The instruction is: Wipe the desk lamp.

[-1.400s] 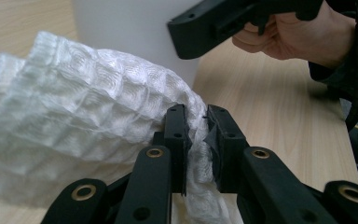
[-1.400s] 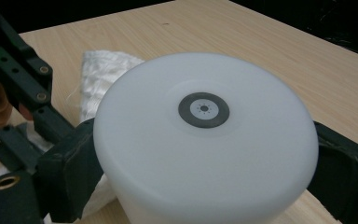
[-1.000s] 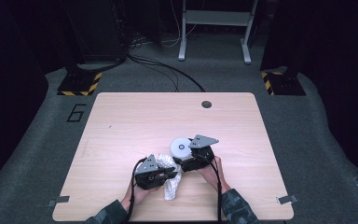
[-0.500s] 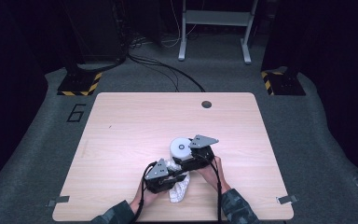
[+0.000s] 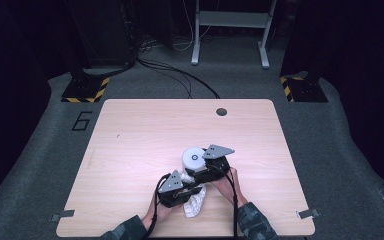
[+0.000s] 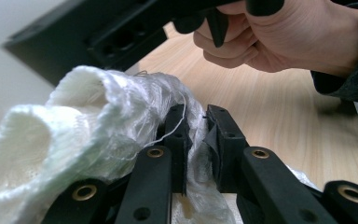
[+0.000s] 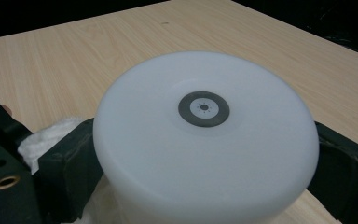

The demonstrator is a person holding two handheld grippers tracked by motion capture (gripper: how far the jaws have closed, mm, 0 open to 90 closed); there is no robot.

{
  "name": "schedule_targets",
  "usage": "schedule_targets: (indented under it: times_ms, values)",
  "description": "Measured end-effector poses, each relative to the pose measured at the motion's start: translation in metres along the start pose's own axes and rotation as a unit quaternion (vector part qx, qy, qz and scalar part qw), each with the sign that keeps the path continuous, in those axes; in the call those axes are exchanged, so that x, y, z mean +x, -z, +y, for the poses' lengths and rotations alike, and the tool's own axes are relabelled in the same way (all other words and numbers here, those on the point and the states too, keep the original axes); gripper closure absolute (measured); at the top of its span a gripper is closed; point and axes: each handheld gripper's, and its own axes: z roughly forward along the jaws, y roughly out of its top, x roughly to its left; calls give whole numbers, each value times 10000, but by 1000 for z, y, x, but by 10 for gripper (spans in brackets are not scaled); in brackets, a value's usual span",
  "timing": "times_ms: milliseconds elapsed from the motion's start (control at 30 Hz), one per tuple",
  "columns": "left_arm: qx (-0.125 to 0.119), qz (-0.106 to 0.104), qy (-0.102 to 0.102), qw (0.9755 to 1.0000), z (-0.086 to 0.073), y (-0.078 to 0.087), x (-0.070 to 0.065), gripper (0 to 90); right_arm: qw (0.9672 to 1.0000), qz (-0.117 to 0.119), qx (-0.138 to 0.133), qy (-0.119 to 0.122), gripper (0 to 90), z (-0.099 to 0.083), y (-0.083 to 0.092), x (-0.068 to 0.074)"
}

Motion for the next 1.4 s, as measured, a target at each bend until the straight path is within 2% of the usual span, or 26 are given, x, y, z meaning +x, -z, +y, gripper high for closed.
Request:
schedule_targets:
  times_ms: [100, 267, 433, 500, 533, 600, 633, 667, 700, 733, 800, 833, 867, 900, 933, 1000, 1033, 1067, 1167, 1267, 1400]
  values:
    - [18, 13, 17, 10000, -1, 6, 3, 791, 10000, 5, -3, 3, 85, 0, 0, 0]
    - [-30, 129, 232, 9996, -6, 18, 9, 790, 10000, -1, 19, -26, 85, 0, 0, 0]
    - [-6, 228, 265, 9994, -7, 27, 16, 790, 10000, -13, -5, -1, 85, 0, 0, 0]
    - [26, 231, 220, 9995, -7, 29, 18, 790, 10000, -1, 10, 1, 85, 0, 0, 0]
    - [-1, 272, 306, 9992, -8, 32, 21, 790, 10000, -5, 12, 0, 85, 0, 0, 0]
    - [18, 303, 248, 9992, -8, 34, 24, 790, 10000, -5, 13, 1, 85, 0, 0, 0]
    - [-25, 377, 345, 9987, -9, 38, 29, 790, 10000, -5, 16, 1, 85, 0, 0, 0]
    - [-25, 377, 345, 9987, -9, 38, 29, 790, 10000, -5, 16, 1, 85, 0, 0, 0]
    - [-26, 363, 454, 9983, -9, 40, 30, 790, 10000, -1, 20, 3, 85, 0, 0, 0]
    - [-103, 459, 547, 9974, -10, 43, 37, 790, 10000, -9, 25, 22, 85, 0, 0, 0]
    - [-71, 425, 582, 9974, -10, 45, 40, 790, 10000, -7, 29, 23, 85, 0, 0, 0]
    - [-148, 425, 798, 9958, -11, 46, 47, 790, 10000, -15, 24, 15, 85, 0, 0, 0]
    - [-148, 425, 798, 9958, -11, 46, 47, 790, 10000, -21, 25, 11, 85, 0, 0, 0]
    - [-137, 323, 984, 9945, -11, 47, 55, 790, 10000, -19, 30, 14, 85, 0, 0, 0]
    - [-137, 323, 984, 9945, -11, 47, 55, 790, 10000, -19, 30, 14, 85, 0, 0, 0]
    - [-173, 199, 1350, 9905, -11, 47, 66, 790, 10000, -26, 42, 15, 85, 0, 0, 0]
    - [-173, 199, 1350, 9905, -11, 47, 66, 790, 10000, -23, 48, 18, 85, 0, 0, 0]
    - [-236, 147, 1585, 9870, -12, 46, 73, 790, 10000, -25, 45, 19, 85, 0, 0, 0]
    - [-270, 156, 1699, 9850, -11, 46, 81, 790, 10000, -53, 33, 22, 85, 0, 0, 0]
    - [-243, 187, 1660, 9856, -10, 44, 83, 790, 10000, -67, 27, 11, 85, 0, -1, 1]
    - [-253, 255, 1691, 9849, -7, 41, 86, 790, 10000, -37, 19, 53, 85, -1, -1, 0]
